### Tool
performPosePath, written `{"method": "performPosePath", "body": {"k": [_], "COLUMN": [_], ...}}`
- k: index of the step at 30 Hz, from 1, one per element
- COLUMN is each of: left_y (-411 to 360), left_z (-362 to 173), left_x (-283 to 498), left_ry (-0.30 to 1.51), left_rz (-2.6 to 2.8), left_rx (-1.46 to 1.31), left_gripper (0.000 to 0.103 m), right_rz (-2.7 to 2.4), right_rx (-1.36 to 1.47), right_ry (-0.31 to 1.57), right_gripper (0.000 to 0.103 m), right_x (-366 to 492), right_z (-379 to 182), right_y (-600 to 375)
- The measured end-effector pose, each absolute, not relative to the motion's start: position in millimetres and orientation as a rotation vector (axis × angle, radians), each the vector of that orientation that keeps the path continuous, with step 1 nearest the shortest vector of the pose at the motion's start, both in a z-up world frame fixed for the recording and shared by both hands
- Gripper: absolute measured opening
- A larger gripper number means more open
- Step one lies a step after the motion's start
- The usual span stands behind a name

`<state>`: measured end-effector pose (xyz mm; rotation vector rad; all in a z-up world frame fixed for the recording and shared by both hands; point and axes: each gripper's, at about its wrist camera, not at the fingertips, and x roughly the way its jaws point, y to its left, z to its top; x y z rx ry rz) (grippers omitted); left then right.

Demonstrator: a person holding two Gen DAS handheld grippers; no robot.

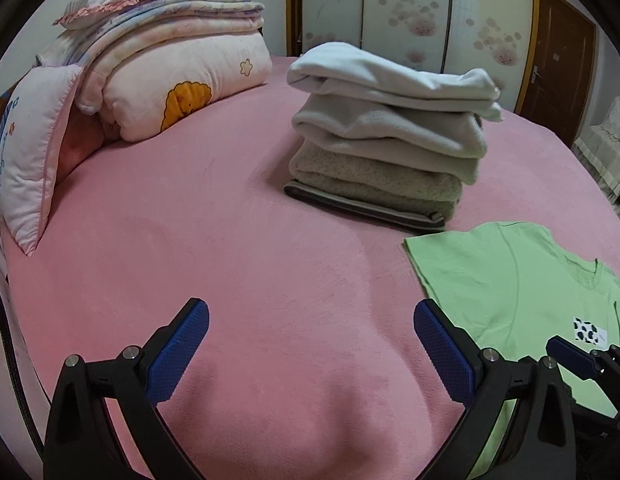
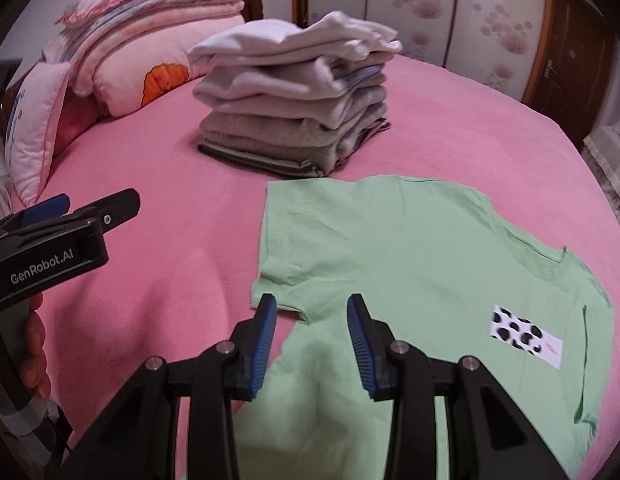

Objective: Fold small clothes
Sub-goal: 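Grasp the other sleeve edge with the right tool, then fold the held sleeve inward over the shirt body with the right tool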

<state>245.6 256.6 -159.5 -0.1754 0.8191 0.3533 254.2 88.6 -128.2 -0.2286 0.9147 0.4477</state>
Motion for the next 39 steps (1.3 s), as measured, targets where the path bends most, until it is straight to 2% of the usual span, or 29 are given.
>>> {"method": "performPosePath", "body": {"k": [21, 22, 23, 24, 26, 29, 34, 39], "left_y": [305, 305, 304, 304, 301, 296, 282, 262], "left_z": [-198, -198, -197, -197, -195, -190, -182, -177], "left_x": [232, 232, 233, 233, 232, 232, 236, 244], "left_ry": [0.913, 0.915, 0.916, 0.918, 0.918, 0.913, 0.905, 0.894], "left_rz": [0.422, 0.419, 0.416, 0.414, 0.410, 0.403, 0.374, 0.331], "left_rx": [-0.340, -0.343, -0.343, -0.343, -0.339, -0.332, -0.312, -0.275], "left_gripper": [0.102, 0.102, 0.102, 0.102, 0.102, 0.102, 0.102, 0.102], "right_rz": [0.436, 0.426, 0.415, 0.416, 0.423, 0.437, 0.444, 0.335], "right_rx": [-0.536, -0.544, -0.552, -0.541, -0.489, -0.400, -0.063, 0.193], "right_ry": [0.981, 0.978, 0.978, 0.989, 1.004, 0.995, 0.972, 0.992], "right_gripper": [0.036, 0.029, 0.014, 0.008, 0.004, 0.003, 0.003, 0.003], "right_x": [274, 274, 275, 276, 279, 281, 280, 284], "right_z": [-200, -200, -200, -199, -194, -177, -141, -142], "right_y": [180, 181, 181, 181, 175, 163, 106, 27]}}
